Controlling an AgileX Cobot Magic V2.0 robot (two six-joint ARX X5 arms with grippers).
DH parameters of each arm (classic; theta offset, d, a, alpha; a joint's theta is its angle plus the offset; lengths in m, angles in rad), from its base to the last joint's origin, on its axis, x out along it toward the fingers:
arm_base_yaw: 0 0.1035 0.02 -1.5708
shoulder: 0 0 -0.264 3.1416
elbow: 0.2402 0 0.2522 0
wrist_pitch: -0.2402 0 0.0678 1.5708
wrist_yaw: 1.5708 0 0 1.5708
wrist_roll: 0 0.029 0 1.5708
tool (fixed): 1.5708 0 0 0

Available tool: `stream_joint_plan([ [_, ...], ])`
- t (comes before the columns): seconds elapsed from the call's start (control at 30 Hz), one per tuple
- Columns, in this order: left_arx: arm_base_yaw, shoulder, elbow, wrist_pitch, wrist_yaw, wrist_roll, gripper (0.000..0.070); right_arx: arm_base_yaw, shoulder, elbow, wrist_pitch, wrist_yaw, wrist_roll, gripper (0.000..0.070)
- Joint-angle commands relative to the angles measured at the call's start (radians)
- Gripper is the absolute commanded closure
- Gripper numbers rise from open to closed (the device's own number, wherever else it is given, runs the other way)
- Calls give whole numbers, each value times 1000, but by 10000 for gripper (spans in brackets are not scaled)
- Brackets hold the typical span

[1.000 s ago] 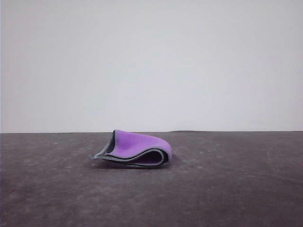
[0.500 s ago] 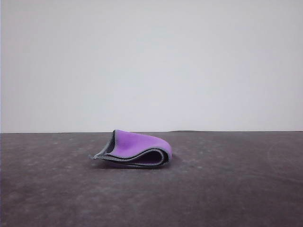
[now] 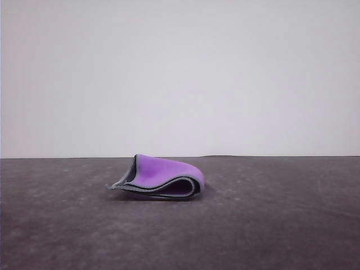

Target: Fold clothes

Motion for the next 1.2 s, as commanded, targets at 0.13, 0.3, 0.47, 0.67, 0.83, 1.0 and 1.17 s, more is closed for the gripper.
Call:
stream_joint_plan([
  [0.13, 2, 1, -17, -10, -3, -8, 684, -1, -1, -8, 7, 1, 17, 700],
  [0.3, 2, 1, -17, -10, -3, -8, 684, -1, -1, -8, 7, 1, 17, 700],
  [0.47, 2, 1, -17, -10, -3, -8, 684, -1, -1, -8, 8, 1, 17, 700],
  [0.67, 2, 1, -17, -10, -3, -8, 684, -1, -1, -8, 8, 1, 17, 700],
  [0.83, 2, 1, -17, -10, -3, -8, 684, -1, -1, -8, 8, 1, 17, 700],
  [1.0, 2, 1, -17, -10, -3, -8, 684, -1, -1, -8, 7, 1, 17, 700],
  [1.17, 2, 1, -17, -10, -3, -8, 684, -1, -1, -8, 7, 1, 17, 700],
])
